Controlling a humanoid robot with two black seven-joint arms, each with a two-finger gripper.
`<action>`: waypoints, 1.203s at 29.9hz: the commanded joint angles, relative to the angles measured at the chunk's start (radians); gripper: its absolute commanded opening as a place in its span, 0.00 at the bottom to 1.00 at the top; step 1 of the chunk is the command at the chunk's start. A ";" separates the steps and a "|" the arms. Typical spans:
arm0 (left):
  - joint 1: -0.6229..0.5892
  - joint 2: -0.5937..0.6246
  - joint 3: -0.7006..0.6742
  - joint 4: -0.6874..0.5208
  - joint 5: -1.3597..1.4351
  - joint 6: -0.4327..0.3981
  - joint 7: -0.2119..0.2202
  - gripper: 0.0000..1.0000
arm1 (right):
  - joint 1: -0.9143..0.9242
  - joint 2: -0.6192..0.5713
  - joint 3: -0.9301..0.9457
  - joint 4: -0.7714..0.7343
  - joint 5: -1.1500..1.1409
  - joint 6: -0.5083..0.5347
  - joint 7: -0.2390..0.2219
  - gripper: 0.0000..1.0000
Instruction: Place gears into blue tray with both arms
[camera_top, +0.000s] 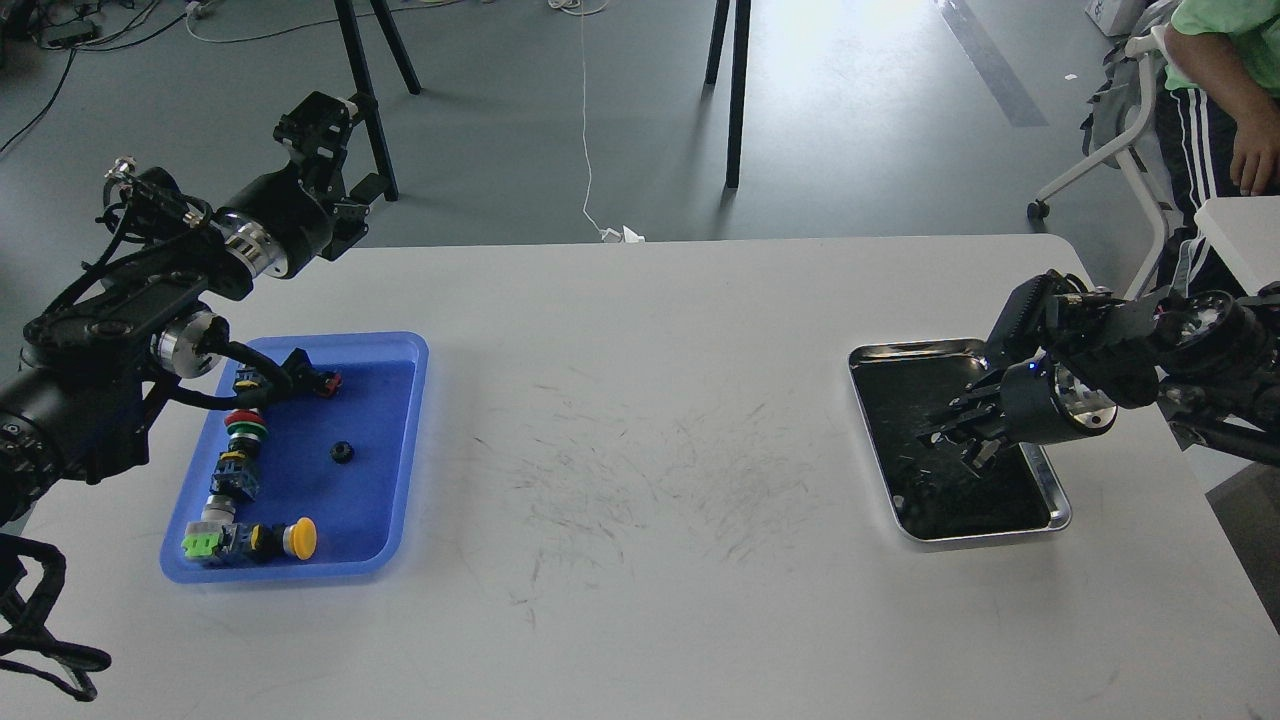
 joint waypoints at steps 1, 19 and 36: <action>-0.001 0.017 -0.002 -0.001 -0.008 -0.004 0.000 0.99 | 0.001 0.029 0.121 -0.045 0.010 0.000 0.000 0.06; -0.005 0.038 -0.013 -0.015 -0.018 -0.057 0.000 0.99 | -0.033 0.388 0.297 -0.189 0.136 -0.153 0.000 0.07; -0.011 0.046 -0.018 -0.015 -0.029 -0.057 0.000 0.99 | -0.176 0.623 0.299 -0.211 0.141 -0.333 0.000 0.07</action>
